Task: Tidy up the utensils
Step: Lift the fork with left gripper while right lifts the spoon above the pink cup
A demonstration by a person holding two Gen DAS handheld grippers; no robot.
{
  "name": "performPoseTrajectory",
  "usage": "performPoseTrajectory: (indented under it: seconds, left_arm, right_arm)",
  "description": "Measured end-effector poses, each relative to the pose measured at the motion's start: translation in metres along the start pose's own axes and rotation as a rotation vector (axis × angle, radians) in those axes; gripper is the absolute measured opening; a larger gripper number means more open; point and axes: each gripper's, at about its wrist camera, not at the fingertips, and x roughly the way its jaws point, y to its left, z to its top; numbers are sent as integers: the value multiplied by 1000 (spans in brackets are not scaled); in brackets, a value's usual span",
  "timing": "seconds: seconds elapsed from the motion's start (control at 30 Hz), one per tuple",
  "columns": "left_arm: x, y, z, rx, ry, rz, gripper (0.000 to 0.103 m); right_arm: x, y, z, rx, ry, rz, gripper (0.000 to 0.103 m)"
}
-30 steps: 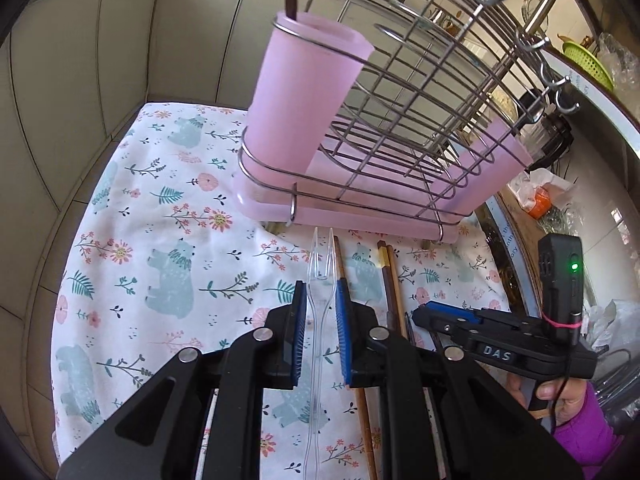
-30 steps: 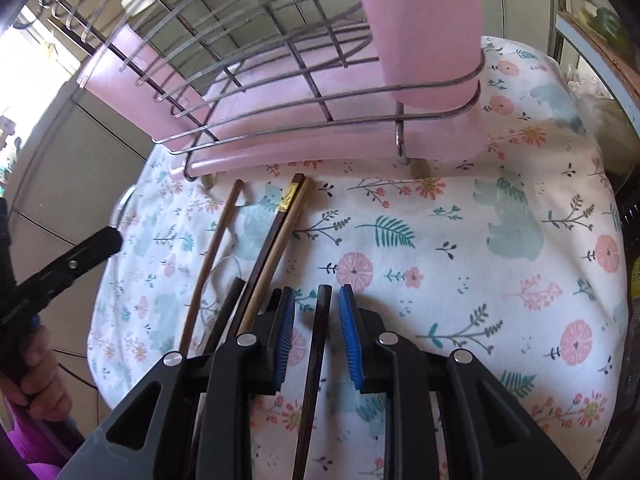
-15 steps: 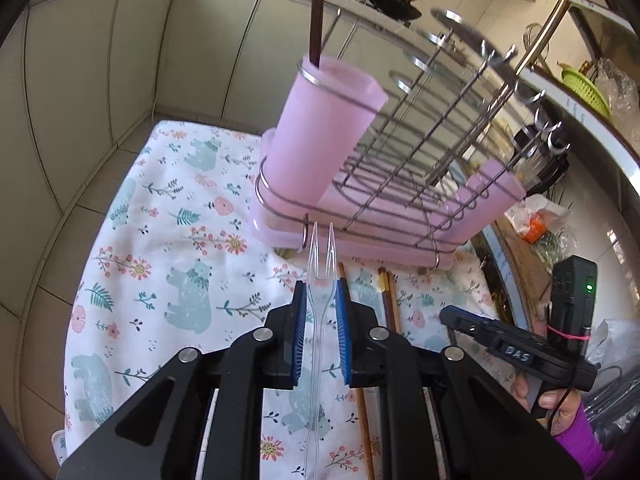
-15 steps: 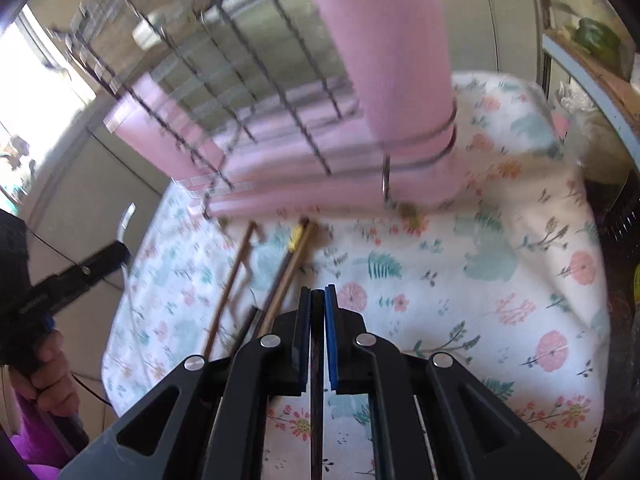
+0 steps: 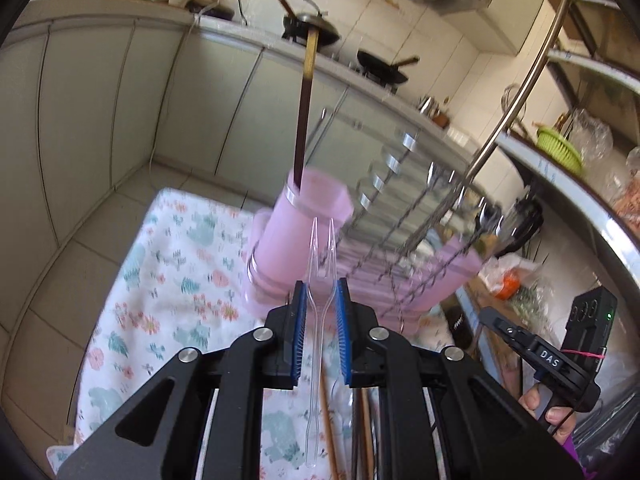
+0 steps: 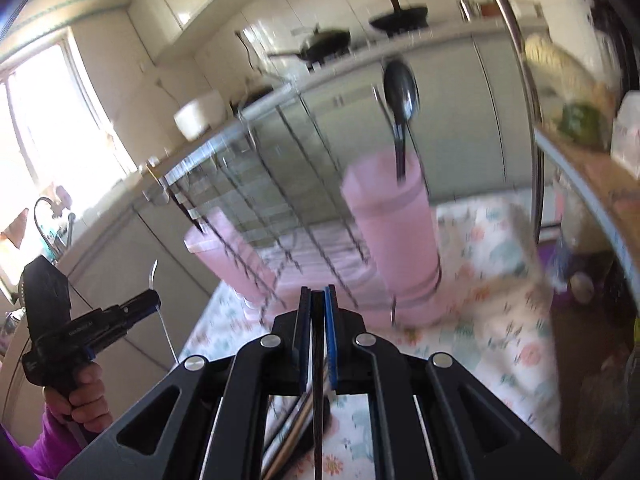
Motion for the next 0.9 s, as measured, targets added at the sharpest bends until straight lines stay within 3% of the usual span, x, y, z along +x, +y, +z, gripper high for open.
performPoseTrajectory:
  seconds: [0.37, 0.57, 0.73, 0.9]
  left_arm:
    - [-43, -31, 75, 47, -265, -14, 14]
    - [-49, -46, 109, 45, -432, 9, 14]
    - [-30, -53, 125, 56, -536, 73, 14]
    - [1, -56, 121, 98, -546, 130, 14]
  right_arm:
    - [-57, 21, 90, -66, -327, -6, 6]
    - [-64, 17, 119, -45, -501, -70, 6]
    - [-57, 4, 126, -17, -585, -142, 6]
    - [-38, -7, 130, -18, -588, -179, 6]
